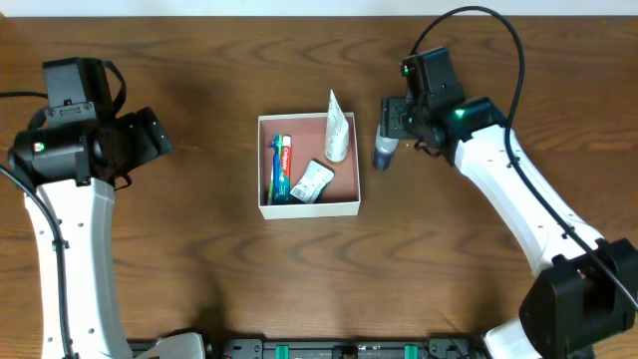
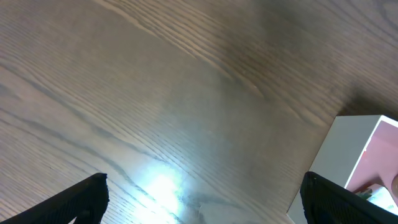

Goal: Pack container
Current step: 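Move right gripper to the blue soap dispenser and grasp it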

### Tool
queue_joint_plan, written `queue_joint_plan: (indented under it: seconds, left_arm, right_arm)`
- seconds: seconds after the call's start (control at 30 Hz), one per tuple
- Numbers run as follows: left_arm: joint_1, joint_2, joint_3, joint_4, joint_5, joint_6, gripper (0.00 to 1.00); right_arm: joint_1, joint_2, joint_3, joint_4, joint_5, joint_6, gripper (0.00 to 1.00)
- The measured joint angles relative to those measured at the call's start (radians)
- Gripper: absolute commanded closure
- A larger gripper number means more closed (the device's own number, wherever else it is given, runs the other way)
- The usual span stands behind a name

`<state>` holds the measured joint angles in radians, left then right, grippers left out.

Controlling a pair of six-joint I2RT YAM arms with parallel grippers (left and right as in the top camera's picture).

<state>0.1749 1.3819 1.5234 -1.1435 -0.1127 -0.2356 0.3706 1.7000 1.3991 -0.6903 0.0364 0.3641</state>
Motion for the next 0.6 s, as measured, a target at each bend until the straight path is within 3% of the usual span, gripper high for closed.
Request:
queue_joint_plan:
  seconds: [0.6]
  left_arm:
    - [0.0, 0.0, 0.0, 0.0, 0.0, 0.0, 0.02]
  right_arm:
    - [0.026, 0.079, 0.0, -0.039, -0.003, 0.038, 0.39]
